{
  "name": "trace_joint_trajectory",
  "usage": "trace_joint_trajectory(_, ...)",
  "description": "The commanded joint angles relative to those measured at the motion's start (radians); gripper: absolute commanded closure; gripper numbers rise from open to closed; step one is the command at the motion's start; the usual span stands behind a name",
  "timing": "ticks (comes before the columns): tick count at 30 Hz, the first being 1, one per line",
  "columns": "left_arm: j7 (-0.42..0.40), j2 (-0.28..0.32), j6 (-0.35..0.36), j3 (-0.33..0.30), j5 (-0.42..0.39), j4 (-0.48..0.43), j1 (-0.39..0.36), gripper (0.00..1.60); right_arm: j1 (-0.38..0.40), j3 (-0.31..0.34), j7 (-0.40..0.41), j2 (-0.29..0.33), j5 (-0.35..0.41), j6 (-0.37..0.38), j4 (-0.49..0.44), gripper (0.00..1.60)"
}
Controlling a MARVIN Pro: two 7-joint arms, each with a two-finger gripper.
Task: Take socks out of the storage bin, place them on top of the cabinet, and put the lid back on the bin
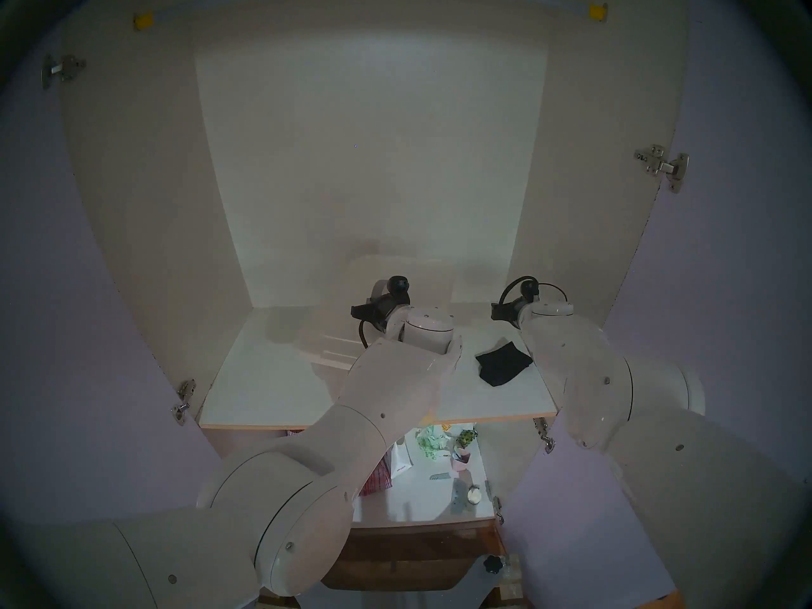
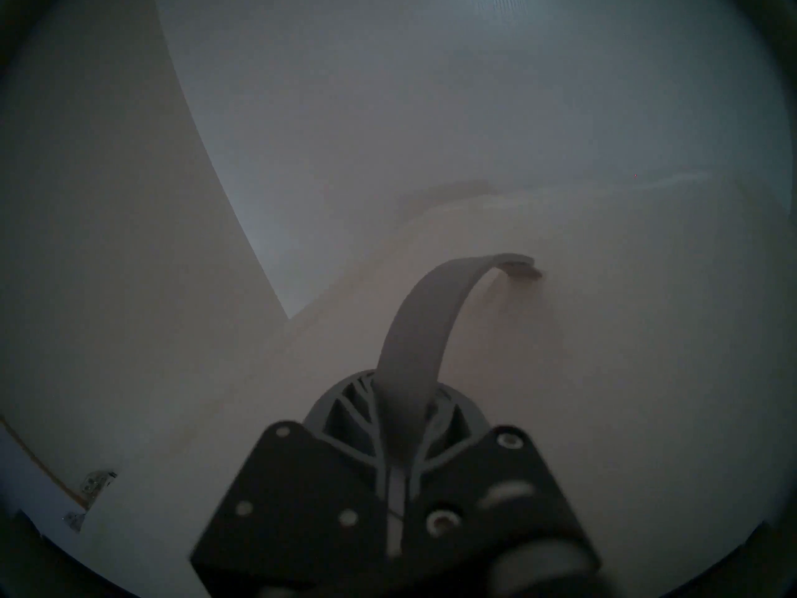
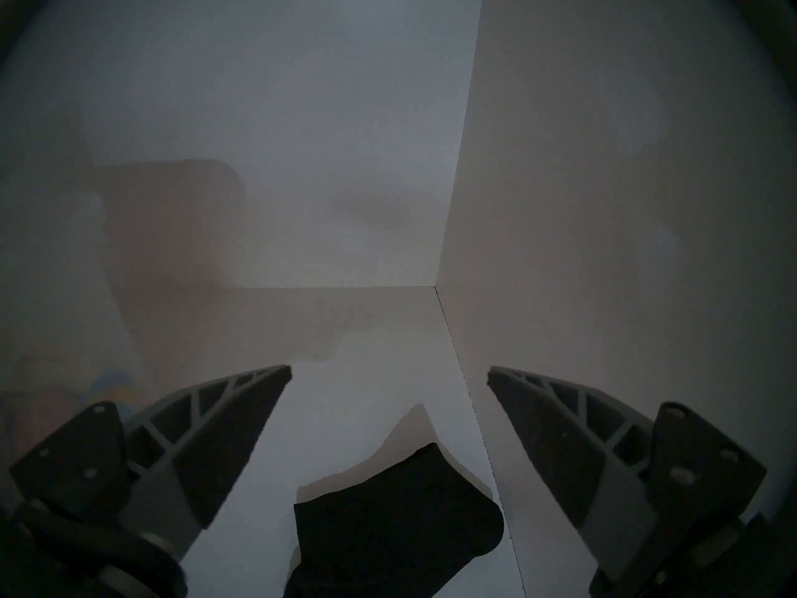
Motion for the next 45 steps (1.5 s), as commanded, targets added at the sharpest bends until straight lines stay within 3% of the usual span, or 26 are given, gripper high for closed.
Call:
trace_joint_trajectory(1,0.02,-0.02,-0.036,-0.025,-0.029,-0.01,-0.051,1.6,0.033,-0.002,0.001,0.002,-0.001,-0.017,-0.021,0.0)
trace_joint_trajectory(7,0.027,-0.02,-0.054,-0.017,-0.112,-0.023,-0.05,1.6,0.033,-0.001,0.001,0.002,-0.001,-0.016,-0.021,0.0)
trace_joint_trajectory(10,0.025,-0.02,-0.058,-0.024,-0.189,-0.041,-0.058,1.6,0.033,-0.001,0.001,0.002,-0.001,-0.014,-0.021,0.0)
trace_joint_trajectory(14,0.038,-0.02,-0.07,0.012,-0.316,-0.058,-0.064,1.6,0.033,-0.001,0.001,0.002,-0.001,-0.014,-0.021,0.0)
trace_joint_trajectory(16,0.067,-0.02,-0.089,0.034,-0.409,-0.069,-0.065,1.6,0.033,-0.001,0.001,0.002,-0.001,-0.015,-0.021,0.0)
trace_joint_trajectory(22,0.147,-0.02,-0.131,0.072,-0.523,-0.07,-0.071,1.6,0.033,-0.001,0.001,0.002,-0.001,-0.016,-0.021,0.0)
trace_joint_trajectory(27,0.206,-0.02,-0.169,0.088,-0.56,-0.046,-0.095,1.6,0.033,-0.002,0.001,0.002,-0.001,-0.017,-0.021,0.0)
trace_joint_trajectory(31,0.202,-0.02,-0.173,0.108,-0.548,-0.032,-0.093,1.6,0.033,-0.002,0.001,0.002,-0.001,-0.018,-0.02,0.0)
trace_joint_trajectory(33,0.182,-0.02,-0.159,0.163,-0.51,-0.024,-0.096,1.6,0.033,-0.002,0.001,0.002,-0.001,-0.017,-0.021,0.0)
trace_joint_trajectory(34,0.179,-0.02,-0.154,0.181,-0.494,-0.02,-0.1,1.17,0.033,-0.002,0.001,0.002,-0.001,-0.017,-0.021,0.0)
trace_joint_trajectory(35,0.168,-0.02,-0.15,0.213,-0.469,-0.02,-0.102,0.35,0.033,-0.001,0.001,0.002,-0.001,-0.016,-0.021,0.0)
trace_joint_trajectory(36,0.164,-0.015,-0.142,0.239,-0.45,-0.019,-0.105,0.0,0.033,-0.001,0.001,0.002,-0.001,-0.016,-0.021,0.0)
trace_joint_trajectory(45,0.099,0.061,-0.087,0.34,-0.375,-0.128,-0.102,0.0,0.033,-0.002,0.001,0.002,-0.001,-0.017,-0.021,0.0)
